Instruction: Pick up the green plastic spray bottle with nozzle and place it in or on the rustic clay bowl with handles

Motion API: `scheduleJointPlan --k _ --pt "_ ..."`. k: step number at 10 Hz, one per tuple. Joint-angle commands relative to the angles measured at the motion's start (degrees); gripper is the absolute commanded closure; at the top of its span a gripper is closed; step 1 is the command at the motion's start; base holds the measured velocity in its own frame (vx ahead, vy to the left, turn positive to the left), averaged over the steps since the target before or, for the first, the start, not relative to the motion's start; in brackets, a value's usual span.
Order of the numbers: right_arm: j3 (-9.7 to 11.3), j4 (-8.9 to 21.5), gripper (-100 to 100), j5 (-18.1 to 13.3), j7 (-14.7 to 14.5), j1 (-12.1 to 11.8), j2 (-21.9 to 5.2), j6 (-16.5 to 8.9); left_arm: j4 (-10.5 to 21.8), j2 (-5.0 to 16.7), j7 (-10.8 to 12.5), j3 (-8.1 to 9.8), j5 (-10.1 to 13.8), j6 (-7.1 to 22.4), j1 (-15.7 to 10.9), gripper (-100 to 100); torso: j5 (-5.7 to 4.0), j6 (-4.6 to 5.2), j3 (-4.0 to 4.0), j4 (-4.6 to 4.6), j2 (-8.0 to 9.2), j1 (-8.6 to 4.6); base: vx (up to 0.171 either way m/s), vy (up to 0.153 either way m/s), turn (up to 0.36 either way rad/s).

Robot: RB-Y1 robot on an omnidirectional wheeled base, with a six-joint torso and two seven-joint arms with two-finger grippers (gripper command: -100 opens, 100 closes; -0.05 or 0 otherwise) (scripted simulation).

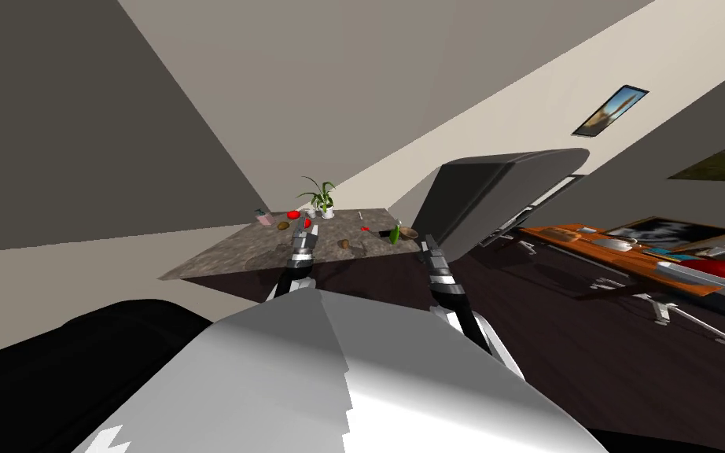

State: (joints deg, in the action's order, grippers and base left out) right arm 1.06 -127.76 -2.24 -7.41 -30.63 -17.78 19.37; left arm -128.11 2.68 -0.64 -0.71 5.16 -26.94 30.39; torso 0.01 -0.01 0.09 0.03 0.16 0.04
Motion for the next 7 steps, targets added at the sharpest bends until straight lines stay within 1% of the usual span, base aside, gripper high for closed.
scheduleJointPlan --k 1,2,3,5,6,7 --pt "-0.58 0.95 -100 0.49 -1.76 -0.73 -2.86 -2.21 0.00 0.00 0.00 0.00 0.00 0.00 0.00 0 0.00 0.00 0.00 0.00 0.00 0.00 -0.053 0.027 0.198" --pt "-1.03 1.84 -100 0.89 -2.78 -1.18 -4.80 -3.36 0.00 0.00 0.00 0.00 0.00 0.00 0.00 0 0.00 0.00 0.02 0.01 0.03 0.01 -0.051 0.024 0.163" --pt "-1.03 1.84 -100 0.89 -2.78 -1.18 -5.65 -3.36 0.00 0.00 0.00 0.00 0.00 0.00 0.00 0 0.00 0.01 0.02 0.01 0.04 0.00 -0.034 0.017 0.040" --pt "-1.95 3.72 -100 1.84 -4.86 -2.09 -9.56 -5.68 0.00 0.00 0.00 0.00 0.00 0.00 0.00 0 0.00 0.01 0.00 0.00 -0.01 -0.01 -0.039 0.026 0.164" --pt "-1.95 3.72 -100 1.84 -4.86 -2.09 -10.15 -5.68 0.00 0.00 0.00 0.00 0.00 0.00 0.00 0 0.00 0.01 0.00 0.00 0.00 0.01 -0.030 0.018 0.064" --pt "-2.41 4.72 -100 2.40 -5.90 -2.54 -11.97 -6.85 0.00 0.00 0.00 0.01 0.00 0.00 0.01 0 0.00 0.04 -0.01 0.00 -0.03 -0.01 -0.028 0.028 0.136"
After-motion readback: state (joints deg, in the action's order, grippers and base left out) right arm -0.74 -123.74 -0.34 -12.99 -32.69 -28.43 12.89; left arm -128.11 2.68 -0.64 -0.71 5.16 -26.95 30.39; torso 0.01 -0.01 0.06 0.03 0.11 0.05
